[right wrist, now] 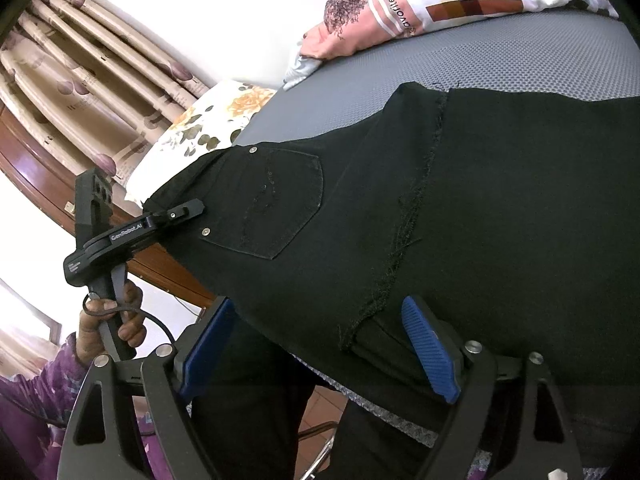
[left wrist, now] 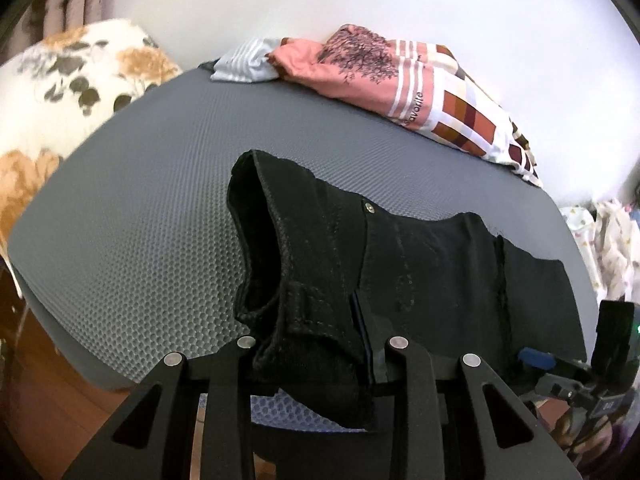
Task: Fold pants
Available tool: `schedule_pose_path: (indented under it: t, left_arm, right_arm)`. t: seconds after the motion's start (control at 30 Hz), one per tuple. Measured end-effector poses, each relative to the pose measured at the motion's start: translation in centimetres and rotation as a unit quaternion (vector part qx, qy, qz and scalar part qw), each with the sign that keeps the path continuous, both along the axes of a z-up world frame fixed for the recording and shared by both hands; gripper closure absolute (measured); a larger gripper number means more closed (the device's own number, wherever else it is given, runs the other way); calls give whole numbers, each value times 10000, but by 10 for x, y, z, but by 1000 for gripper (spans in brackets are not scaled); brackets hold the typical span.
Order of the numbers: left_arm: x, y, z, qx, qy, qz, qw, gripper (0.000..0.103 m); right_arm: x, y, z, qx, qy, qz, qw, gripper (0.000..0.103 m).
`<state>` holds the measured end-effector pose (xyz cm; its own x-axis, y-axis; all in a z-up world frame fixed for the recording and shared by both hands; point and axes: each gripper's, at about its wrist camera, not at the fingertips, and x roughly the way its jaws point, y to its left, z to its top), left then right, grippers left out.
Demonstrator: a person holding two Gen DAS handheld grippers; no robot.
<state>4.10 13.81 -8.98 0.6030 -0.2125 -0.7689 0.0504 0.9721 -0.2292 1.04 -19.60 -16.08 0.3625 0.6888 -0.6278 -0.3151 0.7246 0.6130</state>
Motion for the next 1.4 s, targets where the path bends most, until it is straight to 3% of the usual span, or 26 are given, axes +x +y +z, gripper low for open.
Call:
schedule_pose_path:
  t: [0.47, 1.4]
  left_arm:
    - [-11, -35, 24, 451, -411, -269, 9978, 74]
    - [-20, -75, 56, 149, -779, -681, 9945, 74]
  right_arm:
    - [2, -8, -2, 169, 52, -84, 9998, 20]
    - [3, -15, -5, 345, 72, -162, 9992, 20]
